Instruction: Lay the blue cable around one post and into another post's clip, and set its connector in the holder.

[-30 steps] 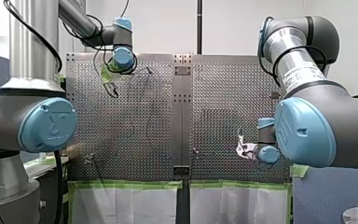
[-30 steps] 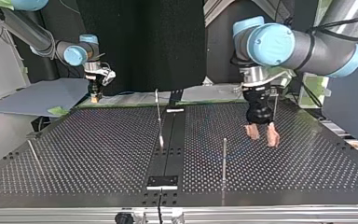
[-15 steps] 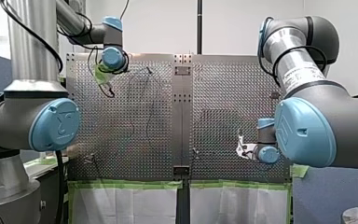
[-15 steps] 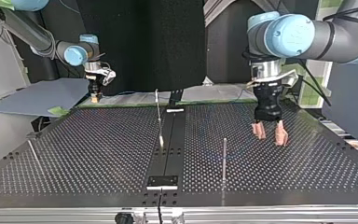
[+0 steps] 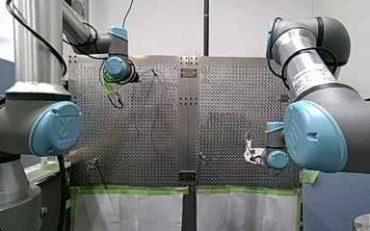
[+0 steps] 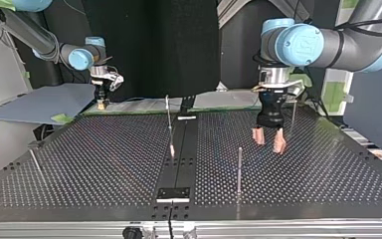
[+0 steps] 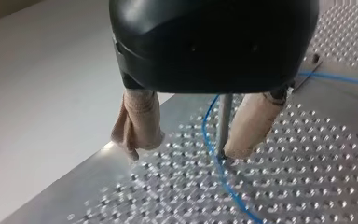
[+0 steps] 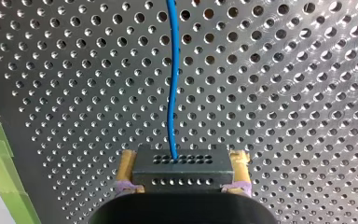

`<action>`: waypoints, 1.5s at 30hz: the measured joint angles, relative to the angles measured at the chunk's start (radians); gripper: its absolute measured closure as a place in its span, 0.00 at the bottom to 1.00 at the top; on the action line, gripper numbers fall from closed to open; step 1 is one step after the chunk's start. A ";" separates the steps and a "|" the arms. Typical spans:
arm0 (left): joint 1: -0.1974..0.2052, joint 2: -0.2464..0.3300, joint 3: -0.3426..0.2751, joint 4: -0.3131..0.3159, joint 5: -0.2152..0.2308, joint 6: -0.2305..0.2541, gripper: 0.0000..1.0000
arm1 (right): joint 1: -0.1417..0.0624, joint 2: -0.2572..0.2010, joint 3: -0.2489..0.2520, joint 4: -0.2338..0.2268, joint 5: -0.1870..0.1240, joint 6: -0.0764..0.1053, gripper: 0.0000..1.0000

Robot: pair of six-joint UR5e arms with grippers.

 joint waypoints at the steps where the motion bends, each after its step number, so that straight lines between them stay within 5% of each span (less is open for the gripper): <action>1: 0.001 0.000 0.000 0.000 0.010 -0.004 0.00 | 0.000 0.000 0.000 0.000 0.000 0.000 1.00; 11: 0.013 -0.026 0.005 0.028 0.073 -0.046 0.00 | 0.001 0.000 0.000 0.000 0.000 -0.001 1.00; 21: 0.030 -0.102 0.061 0.061 0.001 -0.075 0.00 | 0.002 0.001 0.000 0.000 0.000 -0.002 1.00; 39: 0.057 -0.243 0.187 0.026 -0.035 -0.056 0.00 | 0.003 0.000 -0.001 -0.003 0.009 -0.002 1.00; 45: 0.073 -0.264 0.203 0.017 -0.039 -0.050 0.00 | 0.000 -0.023 -0.001 0.012 0.025 -0.028 1.00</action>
